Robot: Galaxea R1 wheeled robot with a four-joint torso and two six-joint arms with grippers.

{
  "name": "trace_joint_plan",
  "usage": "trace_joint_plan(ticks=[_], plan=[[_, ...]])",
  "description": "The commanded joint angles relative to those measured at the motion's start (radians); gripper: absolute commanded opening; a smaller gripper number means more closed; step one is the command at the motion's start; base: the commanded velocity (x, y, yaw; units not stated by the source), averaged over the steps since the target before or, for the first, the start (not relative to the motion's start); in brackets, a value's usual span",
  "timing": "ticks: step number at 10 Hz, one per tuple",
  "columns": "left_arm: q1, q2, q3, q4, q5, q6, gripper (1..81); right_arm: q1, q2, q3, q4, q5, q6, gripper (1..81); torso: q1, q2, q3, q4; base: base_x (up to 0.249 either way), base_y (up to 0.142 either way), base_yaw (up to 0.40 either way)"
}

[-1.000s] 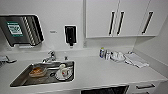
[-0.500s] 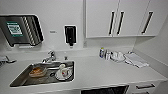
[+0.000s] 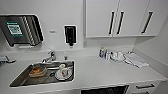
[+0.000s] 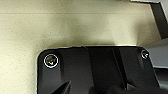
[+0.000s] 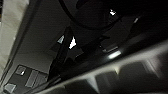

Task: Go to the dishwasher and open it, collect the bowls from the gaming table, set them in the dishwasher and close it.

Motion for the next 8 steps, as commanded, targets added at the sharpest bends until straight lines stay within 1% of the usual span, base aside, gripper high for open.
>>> trace_joint_plan(ticks=[1,3,5,8], plan=[[-0.038,-0.015,0.002,-0.006,0.034,0.001,81.1,0.279,0.017,0.039,0.092,-0.067,0.046,81.1,0.000,0.000,0.000,0.000,0.000,0.000,0.000],[-0.039,-0.022,0.002,-0.007,0.034,-0.001,81.1,0.339,0.016,0.041,0.086,-0.074,0.071,81.1,0.000,0.000,0.000,0.000,0.000,0.000,0.000],[-0.038,-0.022,0.003,-0.007,0.034,-0.003,81.1,0.410,0.017,0.065,0.084,-0.088,0.115,81.1,0.000,0.000,0.000,0.000,0.000,0.000,0.000],[-0.038,-0.025,0.002,-0.012,0.034,-0.003,81.1,0.462,0.019,0.096,0.086,-0.087,0.144,81.1,0.000,0.000,0.000,0.000,0.000,0.000,0.000]])
